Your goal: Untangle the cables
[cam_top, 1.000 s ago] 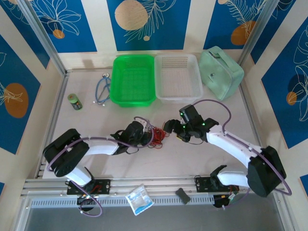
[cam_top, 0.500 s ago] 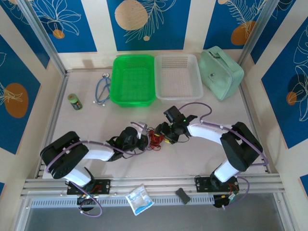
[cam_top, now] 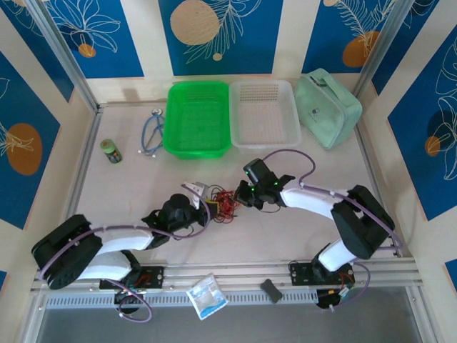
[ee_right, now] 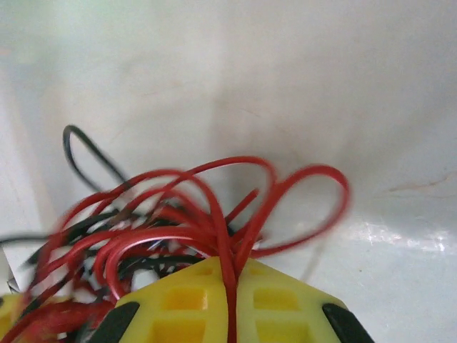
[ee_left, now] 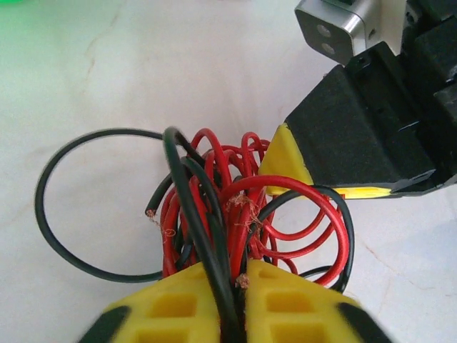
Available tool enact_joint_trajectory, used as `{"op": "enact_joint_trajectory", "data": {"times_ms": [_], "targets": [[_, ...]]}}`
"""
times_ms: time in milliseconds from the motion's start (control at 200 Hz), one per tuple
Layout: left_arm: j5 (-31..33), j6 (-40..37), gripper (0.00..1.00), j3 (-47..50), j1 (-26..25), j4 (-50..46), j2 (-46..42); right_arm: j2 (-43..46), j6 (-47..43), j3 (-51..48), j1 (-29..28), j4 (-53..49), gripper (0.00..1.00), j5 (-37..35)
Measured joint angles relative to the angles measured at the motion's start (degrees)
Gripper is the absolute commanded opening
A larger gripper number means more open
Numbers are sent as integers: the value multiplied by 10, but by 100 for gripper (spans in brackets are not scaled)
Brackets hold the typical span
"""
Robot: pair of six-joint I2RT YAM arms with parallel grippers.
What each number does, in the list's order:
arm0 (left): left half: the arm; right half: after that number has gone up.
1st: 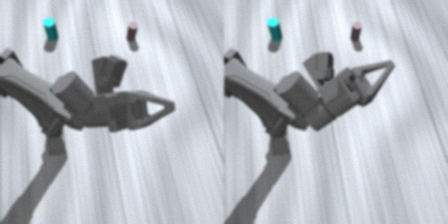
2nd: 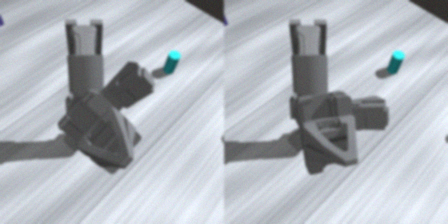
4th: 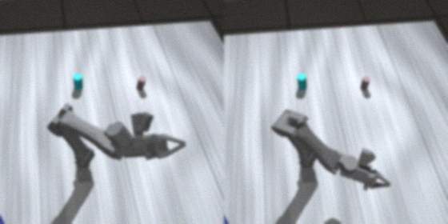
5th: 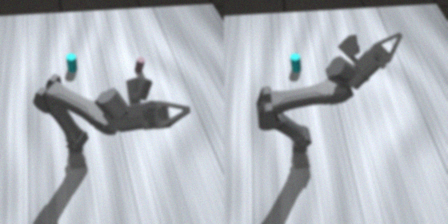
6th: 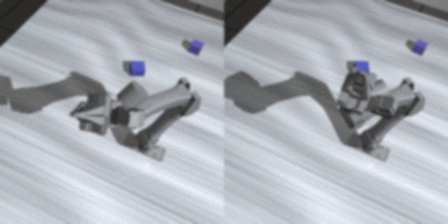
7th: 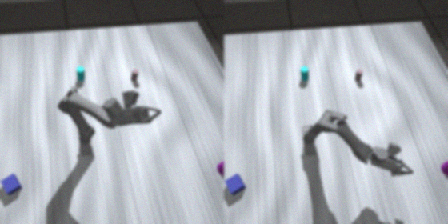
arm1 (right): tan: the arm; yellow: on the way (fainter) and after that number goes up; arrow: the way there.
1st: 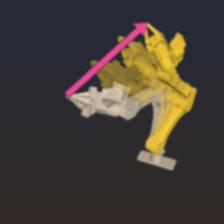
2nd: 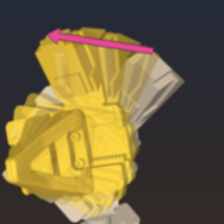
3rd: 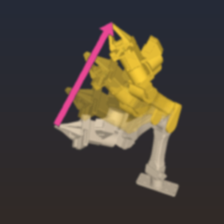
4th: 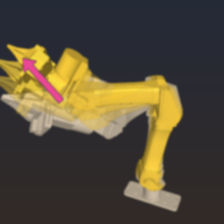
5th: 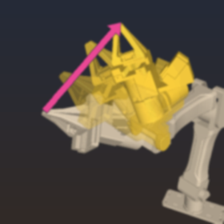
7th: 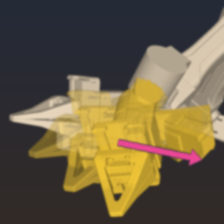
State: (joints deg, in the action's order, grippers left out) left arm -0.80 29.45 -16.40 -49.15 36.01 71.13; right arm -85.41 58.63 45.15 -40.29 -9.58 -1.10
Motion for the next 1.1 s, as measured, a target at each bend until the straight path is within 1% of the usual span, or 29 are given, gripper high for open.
{"op": "enact_joint_trajectory", "data": {"times_ms": [35, 70, 200, 340, 460, 540, 615, 650, 705, 760, 830, 965, 1100], "targets": [[1, -3, 62, 1, 0, -8, -19, 18, -25, -8, -2, 6, 0, -4], [1, -5, 67, 2, 0, -18, -40, 34, -50, -15, -5, 11, 0, -9], [5, -14, 81, 2, 0, -80, -132, 76, -141, -33, -18, 27, 0, -30], [19, -34, 91, -7, 0, -166, -225, 100, -221, -54, -25, 43, 0, -32], [50, -49, 96, -26, 0, -223, -240, 114, -262, -63, -25, 49, 0, -32], [72, -52, 96, -36, 0, -242, -217, 135, -282, -74, -25, 55, 0, -30], [81, -50, 95, -50, 5, -252, -169, 166, -299, -92, -25, 58, 0, -26], [80, -48, 93, -60, 7, -256, -140, 181, -305, -100, -25, 59, 0, -24], [72, -45, 87, -80, 10, -262, -96, 206, -315, -116, -25, 60, 0, -20], [54, -44, 81, -108, 13, -263, -47, 231, -323, -133, -25, 61, 0, -17], [18, -45, 78, -143, 14, -254, 4, 256, -329, -152, -22, 59, 0, -15], [-55, -51, 75, -182, 14, -217, 68, 293, -329, -183, -7, 57, 0, -14], [-100, -65, 74, -198, 14, -193, 116, 325, -316, -205, 16, 55, 0, -9]]}}
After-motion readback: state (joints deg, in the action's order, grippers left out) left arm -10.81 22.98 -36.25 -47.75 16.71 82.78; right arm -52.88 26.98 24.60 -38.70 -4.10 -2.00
